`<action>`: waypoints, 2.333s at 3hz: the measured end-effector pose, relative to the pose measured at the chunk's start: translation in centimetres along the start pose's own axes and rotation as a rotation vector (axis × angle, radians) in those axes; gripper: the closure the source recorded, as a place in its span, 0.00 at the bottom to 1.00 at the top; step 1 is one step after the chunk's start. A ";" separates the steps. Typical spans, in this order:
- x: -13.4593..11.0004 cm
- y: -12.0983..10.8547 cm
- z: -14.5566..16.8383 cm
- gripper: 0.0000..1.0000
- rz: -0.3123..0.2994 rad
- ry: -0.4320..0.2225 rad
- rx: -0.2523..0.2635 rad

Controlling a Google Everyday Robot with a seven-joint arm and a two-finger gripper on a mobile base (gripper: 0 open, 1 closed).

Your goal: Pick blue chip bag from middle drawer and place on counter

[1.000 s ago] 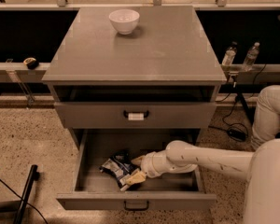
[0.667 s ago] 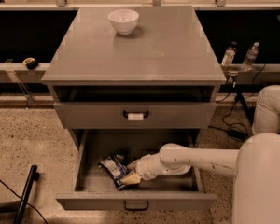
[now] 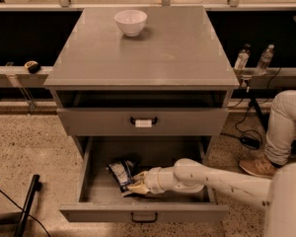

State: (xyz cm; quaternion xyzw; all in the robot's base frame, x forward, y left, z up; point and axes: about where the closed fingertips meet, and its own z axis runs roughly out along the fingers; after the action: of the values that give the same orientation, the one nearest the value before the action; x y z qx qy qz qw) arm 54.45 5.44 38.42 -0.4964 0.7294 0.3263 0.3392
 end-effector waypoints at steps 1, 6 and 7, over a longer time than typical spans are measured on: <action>-3.9 1.7 -3.7 1.00 -0.117 -0.191 -0.015; -21.0 6.1 -30.6 1.00 -0.517 -0.312 0.085; -25.4 4.2 -33.3 1.00 -0.552 -0.257 0.088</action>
Offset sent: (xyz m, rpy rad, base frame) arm -0.0636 -0.0846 0.2489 0.3718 -0.5972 0.1244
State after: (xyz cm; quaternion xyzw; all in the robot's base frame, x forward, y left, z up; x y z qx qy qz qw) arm 51.80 -7.62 78.38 -0.6153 0.5315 0.2501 0.5257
